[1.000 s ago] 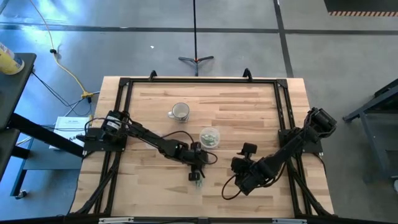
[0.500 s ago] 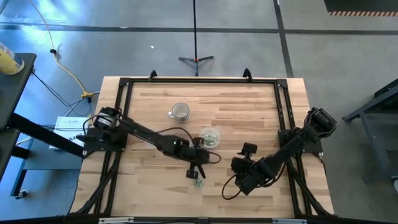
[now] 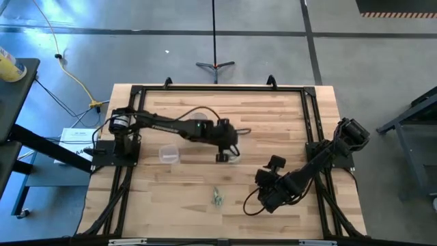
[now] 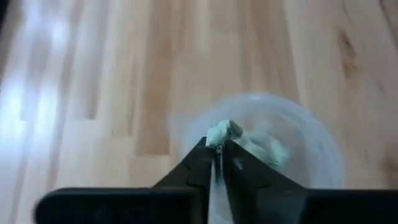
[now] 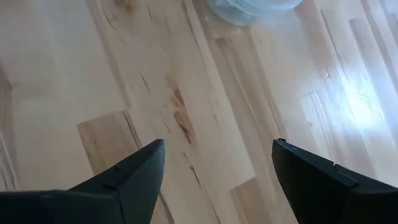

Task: Pick and place Stevia / Truvia into bins
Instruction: Put the white stevia packet into the right transparent container

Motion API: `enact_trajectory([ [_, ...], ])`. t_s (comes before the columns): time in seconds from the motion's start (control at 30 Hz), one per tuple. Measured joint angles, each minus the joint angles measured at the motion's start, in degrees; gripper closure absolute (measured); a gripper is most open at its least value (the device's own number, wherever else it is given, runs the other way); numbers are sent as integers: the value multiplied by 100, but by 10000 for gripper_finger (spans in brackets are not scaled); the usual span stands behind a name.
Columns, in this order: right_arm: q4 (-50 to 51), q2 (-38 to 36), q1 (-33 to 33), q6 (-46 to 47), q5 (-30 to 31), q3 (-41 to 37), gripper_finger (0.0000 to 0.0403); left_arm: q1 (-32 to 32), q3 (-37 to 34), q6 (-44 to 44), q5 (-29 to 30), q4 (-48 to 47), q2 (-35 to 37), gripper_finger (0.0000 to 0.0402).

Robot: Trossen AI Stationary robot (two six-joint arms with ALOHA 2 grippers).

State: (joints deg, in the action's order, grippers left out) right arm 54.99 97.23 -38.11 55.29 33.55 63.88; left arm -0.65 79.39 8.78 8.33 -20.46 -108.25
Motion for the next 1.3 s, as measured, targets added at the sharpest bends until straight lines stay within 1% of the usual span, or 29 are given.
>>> enact_trajectory([
  [0.1,20,0,-18,-2,3,0,116,-113,0,-9,-356,354,0,281],
  [0.17,21,0,-18,15,3,0,116,-85,0,-46,-473,353,0,250],
  [0.3,20,0,-18,20,12,0,116,76,0,-195,-531,-199,0,195],
  [0.37,97,0,-18,75,37,0,116,184,0,-218,-505,-550,0,177],
  [0.43,387,0,-31,352,40,0,116,299,0,-257,-272,-662,0,168],
  [0.5,772,-1,-120,656,116,0,116,359,39,-258,-137,-638,0,166],
  [0.57,1061,-10,-246,833,199,0,116,337,201,-304,-223,-636,0,173],
  [0.67,1159,-15,-295,731,72,-36,116,214,409,-412,-332,-590,12,195],
  [0.77,874,-50,-97,541,-241,-311,116,105,496,-574,-334,-835,11,220],
  [0.83,407,-200,156,523,-580,-633,116,81,584,-835,-334,-1158,24,232],
  [0.9,-156,-503,454,374,-780,-978,118,108,636,-1143,-335,-1564,60,241],
  [0.93,-408,-694,590,189,-796,-1122,121,177,647,-1280,-349,-1719,61,243],
  [1.0,-643,-1147,851,-366,-604,-1367,128,366,639,-1461,-337,-2085,88,246],
  [1.03,-687,-1389,979,-781,-460,-1474,131,500,634,-1516,-309,-2210,100,247],
  [1.1,-924,-1859,1274,-1998,-351,-1674,137,791,641,-1629,-282,-2233,111,247],
  [1.17,-1358,-2236,1635,-3450,-572,-1928,138,1071,641,-1809,-130,-2273,111,244],
  [1.23,-1904,-2459,2017,-4759,-903,-2228,138,1290,641,-2053,63,-2257,111,239],
  [1.3,-2489,-2511,2440,-5661,-1326,-2415,134,1395,641,-2505,115,-2259,111,234],
])
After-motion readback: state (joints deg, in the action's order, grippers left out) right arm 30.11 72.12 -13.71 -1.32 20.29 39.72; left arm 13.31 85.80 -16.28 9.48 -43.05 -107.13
